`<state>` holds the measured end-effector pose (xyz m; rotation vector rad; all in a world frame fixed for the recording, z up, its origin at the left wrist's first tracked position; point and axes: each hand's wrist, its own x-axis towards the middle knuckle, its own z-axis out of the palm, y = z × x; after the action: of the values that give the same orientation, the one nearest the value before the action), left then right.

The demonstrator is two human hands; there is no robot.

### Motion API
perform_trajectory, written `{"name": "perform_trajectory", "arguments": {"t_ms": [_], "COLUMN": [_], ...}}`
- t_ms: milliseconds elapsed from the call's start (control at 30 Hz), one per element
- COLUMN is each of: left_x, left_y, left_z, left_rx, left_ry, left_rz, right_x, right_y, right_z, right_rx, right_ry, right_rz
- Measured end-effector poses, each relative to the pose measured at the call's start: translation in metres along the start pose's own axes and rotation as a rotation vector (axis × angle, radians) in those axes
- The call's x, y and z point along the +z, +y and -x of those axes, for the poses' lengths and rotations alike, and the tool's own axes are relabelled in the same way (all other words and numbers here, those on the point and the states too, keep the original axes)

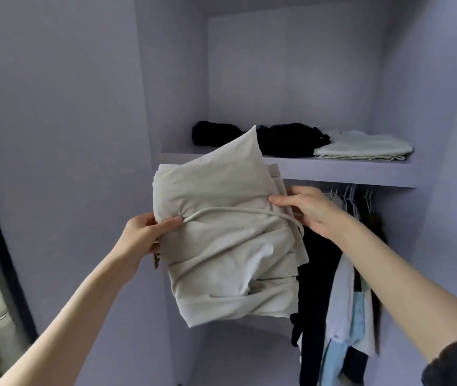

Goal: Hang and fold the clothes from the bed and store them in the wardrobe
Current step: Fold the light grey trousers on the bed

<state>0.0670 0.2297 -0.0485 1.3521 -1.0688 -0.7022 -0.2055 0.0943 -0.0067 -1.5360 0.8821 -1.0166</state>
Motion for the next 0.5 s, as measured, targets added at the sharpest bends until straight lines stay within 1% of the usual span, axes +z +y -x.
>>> {"name": "perform_trajectory", "arguments": {"t_ms": [167, 367, 500], "left_x": [0.011, 0.012, 0.014], "left_y": [0.026, 0.081, 0.125], "left_z": [-0.076, -0.179, -0.258], "left_rx": [0.044, 0.18, 0.263], "left_ry": [0.01, 0.099, 0.136], "left_rz": [-0.004, -0.004, -0.067], "right_x": [-0.01, -0.014, -0.017], "right_y": [-0.028, -0.078, -0.116], "right_z": [-0.06, -0.15, -0.222], "right_rx": [-0.071, -0.167, -0.186], "right_ry": [0.034, 0.034, 0.054], "right_rz": [0.02, -0.001, -0.039]}}
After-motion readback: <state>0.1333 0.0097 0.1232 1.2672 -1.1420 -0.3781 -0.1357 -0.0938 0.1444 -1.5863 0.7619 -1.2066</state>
